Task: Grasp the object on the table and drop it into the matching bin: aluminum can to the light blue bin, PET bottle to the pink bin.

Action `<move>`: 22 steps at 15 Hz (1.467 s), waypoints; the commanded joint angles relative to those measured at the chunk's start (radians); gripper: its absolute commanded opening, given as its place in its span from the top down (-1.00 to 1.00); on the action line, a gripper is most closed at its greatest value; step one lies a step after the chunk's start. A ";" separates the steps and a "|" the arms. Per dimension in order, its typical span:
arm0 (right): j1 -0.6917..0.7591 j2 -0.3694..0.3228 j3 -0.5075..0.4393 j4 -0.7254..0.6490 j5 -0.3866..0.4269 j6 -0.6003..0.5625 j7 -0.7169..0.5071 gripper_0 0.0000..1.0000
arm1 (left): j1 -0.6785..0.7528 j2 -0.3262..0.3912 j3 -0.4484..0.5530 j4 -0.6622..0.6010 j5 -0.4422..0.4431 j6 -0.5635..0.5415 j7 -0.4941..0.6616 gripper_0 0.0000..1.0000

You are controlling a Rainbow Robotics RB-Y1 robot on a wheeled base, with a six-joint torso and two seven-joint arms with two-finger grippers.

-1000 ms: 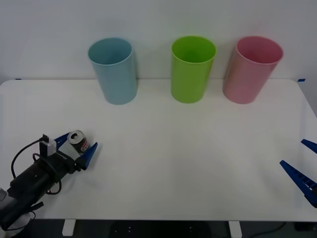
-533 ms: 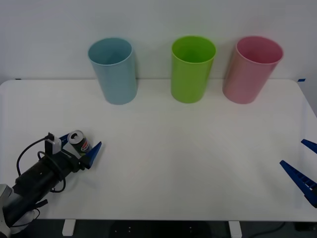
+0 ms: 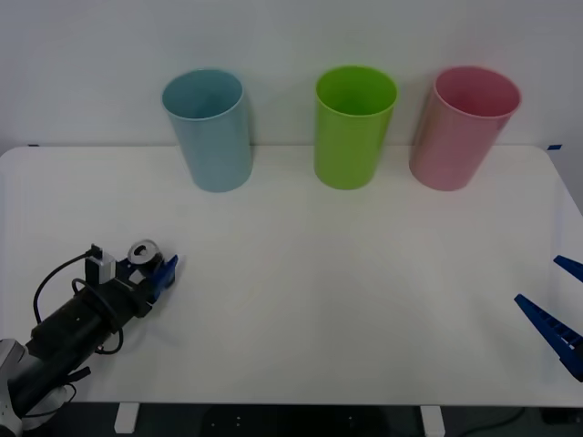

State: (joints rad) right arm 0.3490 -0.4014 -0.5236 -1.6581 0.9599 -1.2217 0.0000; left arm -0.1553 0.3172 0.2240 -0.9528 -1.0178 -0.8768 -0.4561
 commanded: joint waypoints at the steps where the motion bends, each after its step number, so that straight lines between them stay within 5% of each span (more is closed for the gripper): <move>1: 0.000 0.000 0.000 0.000 0.000 0.000 0.000 -1.00 | 0.005 0.000 0.002 -0.001 0.004 -0.001 0.002 1.00; 8: 0.000 0.000 0.000 0.000 0.000 0.000 0.000 -1.00 | 0.048 0.010 0.014 -0.038 0.039 -0.031 0.007 1.00; 17: 0.000 0.000 0.000 0.000 0.000 0.000 0.000 -1.00 | 0.227 0.014 0.043 -0.336 0.111 -0.031 0.083 1.00; 22: 0.000 0.000 0.000 0.000 0.000 0.000 0.000 -1.00 | 0.269 0.016 0.094 -0.524 0.116 -0.022 0.263 1.00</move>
State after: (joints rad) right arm 0.3491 -0.4014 -0.5236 -1.6580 0.9599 -1.2217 0.0000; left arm 0.1128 0.3328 0.3060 -1.4545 -0.9008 -0.9018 -0.2199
